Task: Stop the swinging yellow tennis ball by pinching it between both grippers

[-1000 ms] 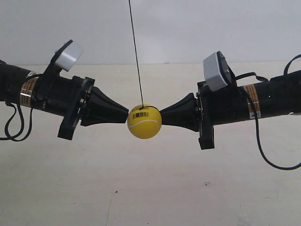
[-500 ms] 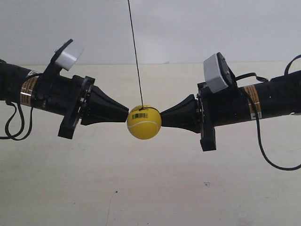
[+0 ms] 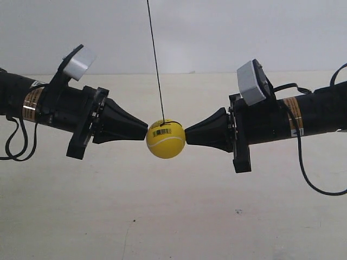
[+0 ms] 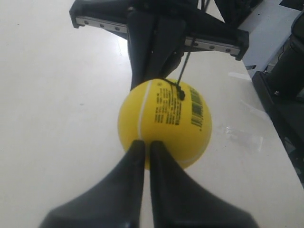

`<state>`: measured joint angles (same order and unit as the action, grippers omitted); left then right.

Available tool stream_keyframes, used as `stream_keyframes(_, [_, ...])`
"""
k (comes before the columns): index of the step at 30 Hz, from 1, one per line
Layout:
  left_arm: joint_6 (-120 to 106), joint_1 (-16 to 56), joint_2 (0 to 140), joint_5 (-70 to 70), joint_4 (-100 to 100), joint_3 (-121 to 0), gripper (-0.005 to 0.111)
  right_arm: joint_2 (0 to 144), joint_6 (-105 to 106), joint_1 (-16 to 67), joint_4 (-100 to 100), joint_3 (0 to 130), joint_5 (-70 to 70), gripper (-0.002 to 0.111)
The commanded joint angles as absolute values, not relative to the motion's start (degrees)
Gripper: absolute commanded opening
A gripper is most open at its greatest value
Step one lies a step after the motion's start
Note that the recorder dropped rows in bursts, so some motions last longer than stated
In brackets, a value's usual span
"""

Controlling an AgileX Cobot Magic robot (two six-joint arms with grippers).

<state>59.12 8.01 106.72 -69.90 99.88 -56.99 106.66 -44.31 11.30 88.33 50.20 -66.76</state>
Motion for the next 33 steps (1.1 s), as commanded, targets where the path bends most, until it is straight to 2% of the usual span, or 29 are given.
stream_keyframes(1, [60.1,6.6,106.7,-70.0,99.9,-57.3,0.005,106.4,-44.5,10.8,88.6,50.5,-67.4,0.0])
stream_keyframes(19, [60.2,4.9,105.9,-70.0,99.9,-57.3,0.005,105.2,-43.6,9.1,88.6,50.5,-67.3,0.0])
stream_keyframes(26, [62.8,0.6,100.3,-70.0,99.9,-57.2,0.005,101.6,-46.2,5.2,86.2,50.5,-67.9,0.0])
stream_keyframes(33, [63.6,-0.1,92.6,-70.0,99.9,-55.3,0.005,94.0,-51.2,5.1,87.9,50.5,-66.9,0.0])
